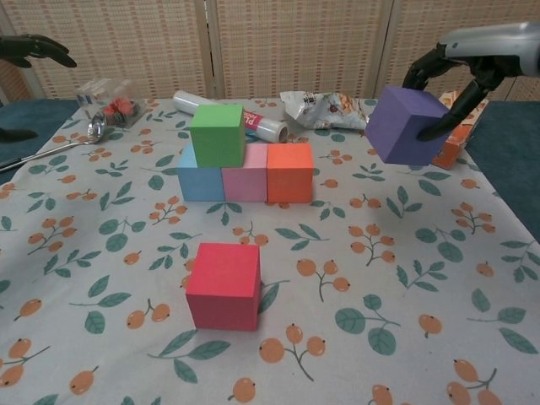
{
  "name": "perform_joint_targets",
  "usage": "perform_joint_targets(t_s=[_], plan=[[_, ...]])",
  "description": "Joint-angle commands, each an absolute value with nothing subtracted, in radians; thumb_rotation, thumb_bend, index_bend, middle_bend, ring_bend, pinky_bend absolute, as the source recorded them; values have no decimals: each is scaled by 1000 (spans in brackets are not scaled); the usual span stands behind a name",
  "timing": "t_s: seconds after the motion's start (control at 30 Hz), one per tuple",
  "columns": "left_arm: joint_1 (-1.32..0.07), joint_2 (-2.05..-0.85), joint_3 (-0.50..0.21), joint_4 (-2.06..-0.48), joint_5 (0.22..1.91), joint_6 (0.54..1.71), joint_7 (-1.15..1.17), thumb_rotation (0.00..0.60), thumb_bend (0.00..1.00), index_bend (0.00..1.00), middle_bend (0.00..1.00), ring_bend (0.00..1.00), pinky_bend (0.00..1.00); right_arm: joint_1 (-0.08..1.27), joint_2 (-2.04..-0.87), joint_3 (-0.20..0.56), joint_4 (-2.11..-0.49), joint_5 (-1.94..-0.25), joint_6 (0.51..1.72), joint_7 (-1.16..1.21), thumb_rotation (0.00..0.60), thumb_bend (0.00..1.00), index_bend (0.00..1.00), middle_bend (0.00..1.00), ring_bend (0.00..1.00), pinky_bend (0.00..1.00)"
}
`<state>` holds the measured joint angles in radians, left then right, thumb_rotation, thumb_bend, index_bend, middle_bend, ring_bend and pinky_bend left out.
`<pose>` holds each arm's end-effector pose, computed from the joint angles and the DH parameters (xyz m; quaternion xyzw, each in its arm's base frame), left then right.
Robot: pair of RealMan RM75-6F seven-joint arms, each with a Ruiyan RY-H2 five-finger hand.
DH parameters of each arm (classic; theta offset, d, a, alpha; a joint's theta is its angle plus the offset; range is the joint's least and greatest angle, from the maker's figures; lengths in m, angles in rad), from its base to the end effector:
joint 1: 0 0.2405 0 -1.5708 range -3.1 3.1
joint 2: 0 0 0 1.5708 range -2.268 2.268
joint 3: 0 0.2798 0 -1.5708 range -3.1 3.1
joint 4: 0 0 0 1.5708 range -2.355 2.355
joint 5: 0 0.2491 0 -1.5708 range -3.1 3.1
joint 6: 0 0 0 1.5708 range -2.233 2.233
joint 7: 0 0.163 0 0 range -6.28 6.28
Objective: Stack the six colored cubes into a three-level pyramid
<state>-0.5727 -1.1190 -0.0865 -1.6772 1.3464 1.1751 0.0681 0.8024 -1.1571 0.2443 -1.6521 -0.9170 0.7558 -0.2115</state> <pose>-0.2279 0.3530 0.0929 -0.7031 -0.3414 -0.4130 0.4674 -0.1704 -0.4297 0.0573 0.7175 -0.4365 0.3388 0.4242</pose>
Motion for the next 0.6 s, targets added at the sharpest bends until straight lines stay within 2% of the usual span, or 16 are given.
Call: perform_joint_targets(t_s=[0.03,0.33,0.6], plan=[[-563,-1116,-84,-1686,1362,1185,66,600,291,142,19,0,120,938,-1162,260,-1737,-684,793,-403,600,295,560,465,198,191],[-533,-1101,-86,-1705,1405,1220,55,600,291,142,19,0,120,1163,-1265,266,-1755,-305,940,-648,600,297,566,465,198,191],[-517,-1094,-86,-1711,1424,1233,45,600,290,141,18,0,119,1255,-1327,275,-1709,-162,994,-737,600,296,566,465,198,191]])
